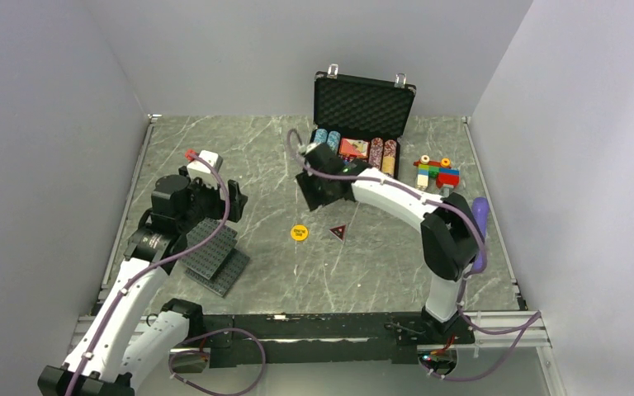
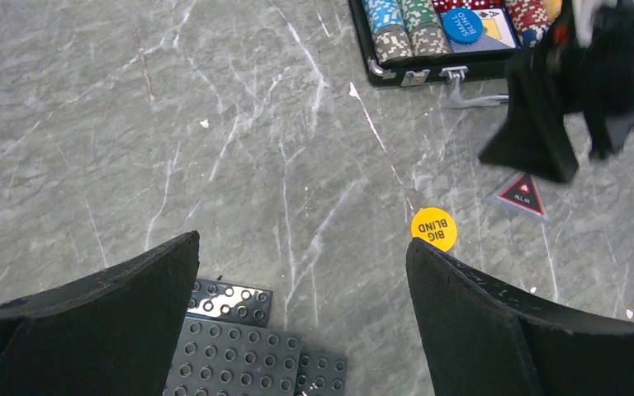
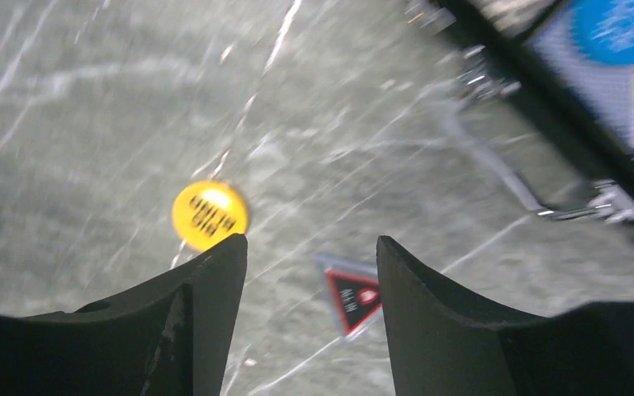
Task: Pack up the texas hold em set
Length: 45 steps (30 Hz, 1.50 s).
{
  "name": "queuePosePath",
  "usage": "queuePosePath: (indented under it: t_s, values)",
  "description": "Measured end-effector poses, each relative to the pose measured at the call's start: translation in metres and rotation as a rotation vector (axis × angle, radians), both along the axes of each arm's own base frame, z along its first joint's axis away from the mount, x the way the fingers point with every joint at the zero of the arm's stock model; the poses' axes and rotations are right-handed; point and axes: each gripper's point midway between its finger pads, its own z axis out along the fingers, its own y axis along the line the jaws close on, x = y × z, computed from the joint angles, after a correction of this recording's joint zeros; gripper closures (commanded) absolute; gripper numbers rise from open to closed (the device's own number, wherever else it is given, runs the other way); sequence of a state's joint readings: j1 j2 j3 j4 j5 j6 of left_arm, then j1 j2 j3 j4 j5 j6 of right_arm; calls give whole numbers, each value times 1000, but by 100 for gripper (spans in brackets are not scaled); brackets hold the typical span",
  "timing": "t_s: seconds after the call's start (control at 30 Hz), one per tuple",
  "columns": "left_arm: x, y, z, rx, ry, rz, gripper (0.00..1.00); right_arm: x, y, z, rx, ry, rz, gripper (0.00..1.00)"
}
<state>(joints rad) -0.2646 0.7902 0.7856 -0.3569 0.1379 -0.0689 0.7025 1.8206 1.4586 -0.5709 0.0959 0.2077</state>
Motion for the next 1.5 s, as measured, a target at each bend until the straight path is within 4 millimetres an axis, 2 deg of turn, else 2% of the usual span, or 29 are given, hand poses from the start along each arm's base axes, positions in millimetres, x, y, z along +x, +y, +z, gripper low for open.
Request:
queuePosePath:
  t_s: [0.17,0.27,0.4,0.67,1.03,1.5]
  values:
    - [3,5,-2,-10,12,17,1,-53,32,-26,-7,82,82,38]
    - [3,5,-2,-11,13,15,1,-64,47,-31,14,97,98,38]
    - [3,5,-3,-11,15,16,1,-66,57,-45,18,114,91,38]
    - [3,4,-3,-16,20,14,1,-69,54,-83,-43,174,77,37]
    - [2,3,-3,-25,24,16,1,-65,60,-86,-37,172,79,34]
    - [2,2,-3,-30,25,10,1,-68,67,-91,-58,165,91,33]
